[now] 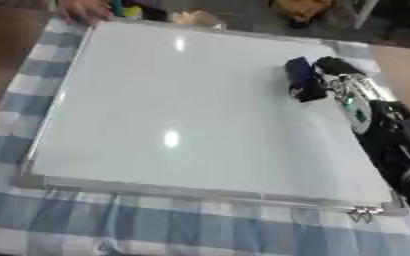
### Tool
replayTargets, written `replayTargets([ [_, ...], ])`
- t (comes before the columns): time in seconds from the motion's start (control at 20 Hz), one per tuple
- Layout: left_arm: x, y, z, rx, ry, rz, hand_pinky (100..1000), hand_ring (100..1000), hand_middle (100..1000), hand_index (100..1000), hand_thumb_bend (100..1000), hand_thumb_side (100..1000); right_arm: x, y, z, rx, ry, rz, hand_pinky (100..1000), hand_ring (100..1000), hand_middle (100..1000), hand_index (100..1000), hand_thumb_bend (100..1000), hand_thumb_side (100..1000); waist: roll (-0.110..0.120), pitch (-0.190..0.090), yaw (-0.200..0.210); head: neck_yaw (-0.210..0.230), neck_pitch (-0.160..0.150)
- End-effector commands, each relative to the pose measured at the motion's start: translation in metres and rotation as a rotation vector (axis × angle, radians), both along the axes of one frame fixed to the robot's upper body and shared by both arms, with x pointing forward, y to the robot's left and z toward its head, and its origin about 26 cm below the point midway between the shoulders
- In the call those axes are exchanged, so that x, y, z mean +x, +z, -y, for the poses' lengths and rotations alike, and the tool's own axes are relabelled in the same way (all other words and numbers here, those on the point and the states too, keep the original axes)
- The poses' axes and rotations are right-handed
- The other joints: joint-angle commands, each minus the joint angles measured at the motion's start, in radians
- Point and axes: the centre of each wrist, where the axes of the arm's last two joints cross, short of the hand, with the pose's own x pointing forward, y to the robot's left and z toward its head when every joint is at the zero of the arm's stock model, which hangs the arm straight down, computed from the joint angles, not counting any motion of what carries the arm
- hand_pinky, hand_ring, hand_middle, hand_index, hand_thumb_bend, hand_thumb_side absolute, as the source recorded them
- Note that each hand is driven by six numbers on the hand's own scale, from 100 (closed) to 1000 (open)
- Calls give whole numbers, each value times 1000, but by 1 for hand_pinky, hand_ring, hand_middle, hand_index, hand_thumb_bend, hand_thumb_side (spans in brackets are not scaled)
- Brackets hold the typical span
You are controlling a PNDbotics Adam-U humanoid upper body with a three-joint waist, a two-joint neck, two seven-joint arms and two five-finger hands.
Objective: Wipe the whiteboard clean with a brush.
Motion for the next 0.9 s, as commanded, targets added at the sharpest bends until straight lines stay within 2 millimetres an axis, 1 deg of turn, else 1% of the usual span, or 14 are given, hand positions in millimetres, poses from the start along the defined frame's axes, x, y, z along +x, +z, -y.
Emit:
replayTargets([
  [0.05,0,15,-3,21,1,44,548,496,559,685,668,951,-4,-2,19,-21,-48,-20,614,585,530,350,130,517,11,-9,-5,4,-7],
  [0.5,0,14,-3,20,3,42,549,496,559,685,669,951,-5,-3,22,-18,-58,-26,615,586,531,360,139,519,10,-11,-16,6,-6],
  [0.9,-1,14,-3,20,4,41,549,494,558,684,670,951,-5,-1,19,-17,-42,-23,614,586,531,380,144,522,9,-13,-13,9,-6],
])
